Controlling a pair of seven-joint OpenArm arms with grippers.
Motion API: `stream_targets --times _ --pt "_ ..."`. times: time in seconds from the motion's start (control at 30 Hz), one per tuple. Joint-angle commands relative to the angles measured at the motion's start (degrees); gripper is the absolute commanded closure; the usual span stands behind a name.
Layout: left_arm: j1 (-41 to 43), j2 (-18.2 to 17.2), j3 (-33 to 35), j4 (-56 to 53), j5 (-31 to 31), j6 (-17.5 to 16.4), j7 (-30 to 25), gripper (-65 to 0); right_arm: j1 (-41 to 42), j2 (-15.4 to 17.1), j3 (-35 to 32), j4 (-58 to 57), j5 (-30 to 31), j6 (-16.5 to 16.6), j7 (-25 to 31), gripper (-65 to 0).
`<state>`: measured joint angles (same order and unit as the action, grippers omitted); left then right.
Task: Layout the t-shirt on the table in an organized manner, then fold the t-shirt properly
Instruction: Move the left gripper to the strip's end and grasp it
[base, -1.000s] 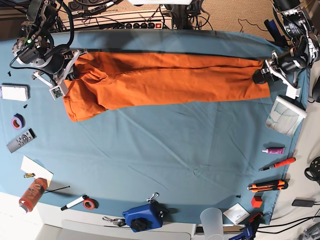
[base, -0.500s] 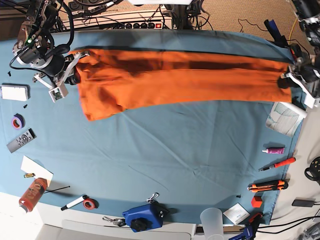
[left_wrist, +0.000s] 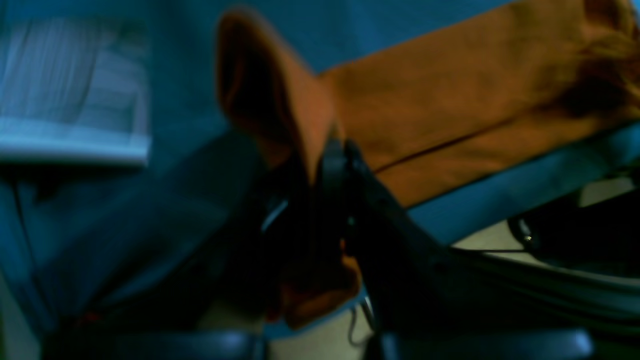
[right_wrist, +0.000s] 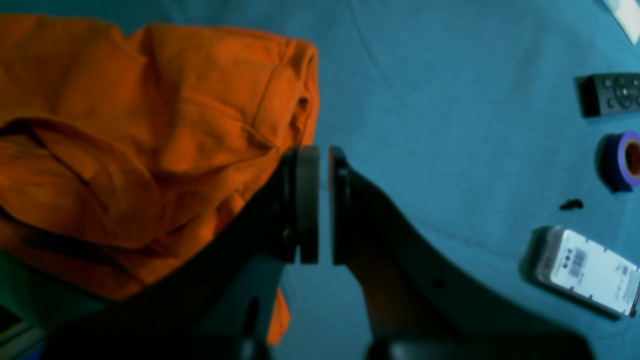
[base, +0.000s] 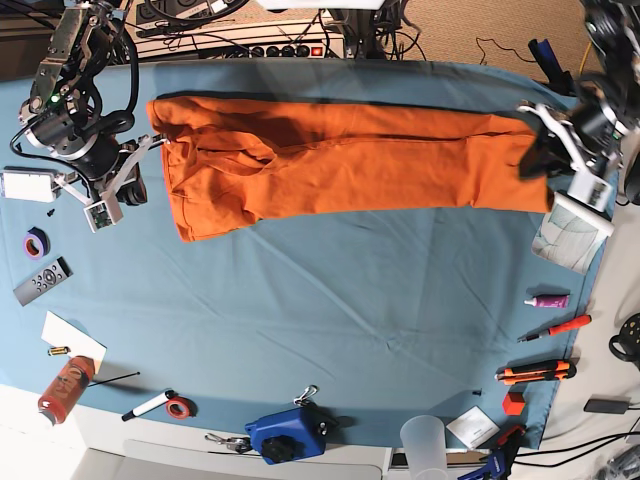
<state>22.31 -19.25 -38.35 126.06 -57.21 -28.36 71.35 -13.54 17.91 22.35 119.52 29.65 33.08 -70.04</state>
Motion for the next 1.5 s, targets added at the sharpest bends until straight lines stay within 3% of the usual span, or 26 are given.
stream_targets --times 0.0,0.13,0.23,0.3,0.47,0.7,0.83,0.93,1.17,1.3,1.37,1.47 --pt "0.52 0.24 -0.39 2.91 -0.48 0.02 -2.12 0.0 0.37 0.83 0.26 0.81 0.13 0.04 1.27 -4.6" --pt "1.53 3.04 0.33 5.42 -0.09 0.02 -2.62 0.0 0.37 0.83 0.26 0.81 -1.22 -0.85 1.90 -4.6" --pt "1.51 3.21 5.42 5.18 2.32 0.02 -3.45 0.0 0.37 0.83 0.26 0.81 -1.18 -1.44 2.80 -4.6" --pt "1.44 3.21 11.28 5.18 6.69 0.59 -5.31 0.0 0.37 0.83 0.26 0.81 -1.20 -1.42 2.84 -4.6" --pt "-1.36 3.82 26.14 5.09 22.45 6.67 -10.78 0.0 0.35 0.83 0.26 0.81 -1.20 -1.42 2.82 -4.6" --pt "-7.39 9.53 41.35 -1.86 36.09 9.55 -12.92 0.0 0.37 0.83 0.26 0.81 -1.20 -1.42 3.08 -4.6" --pt "-10.56 12.59 45.94 -5.95 40.30 9.86 -12.85 0.0 0.37 0.83 0.26 0.81 -1.20 -1.40 3.21 -4.6" --pt "-11.58 13.73 48.33 -6.38 41.07 13.00 -12.92 0.0 0.37 0.83 0.26 0.81 -1.22 -1.40 3.23 -4.6" --pt "-11.67 14.01 52.87 -6.45 45.70 13.11 -15.65 0.0 0.37 0.83 0.26 0.81 -1.22 -1.40 4.11 -4.6" --pt "-11.63 14.01 52.85 -6.45 45.66 13.11 -15.89 -24.4 0.37 0.83 0.26 0.81 -1.25 -1.42 4.11 -4.6" --pt "-11.67 14.01 52.85 -6.14 45.66 13.49 -15.37 -27.5 0.37 0.83 0.26 0.81 -1.25 -1.42 4.11 -4.6" --pt "-11.65 14.23 52.85 -2.25 44.98 17.75 -11.45 -27.5 0.37 0.83 0.26 0.79 -1.33 -1.42 4.11 -4.6"
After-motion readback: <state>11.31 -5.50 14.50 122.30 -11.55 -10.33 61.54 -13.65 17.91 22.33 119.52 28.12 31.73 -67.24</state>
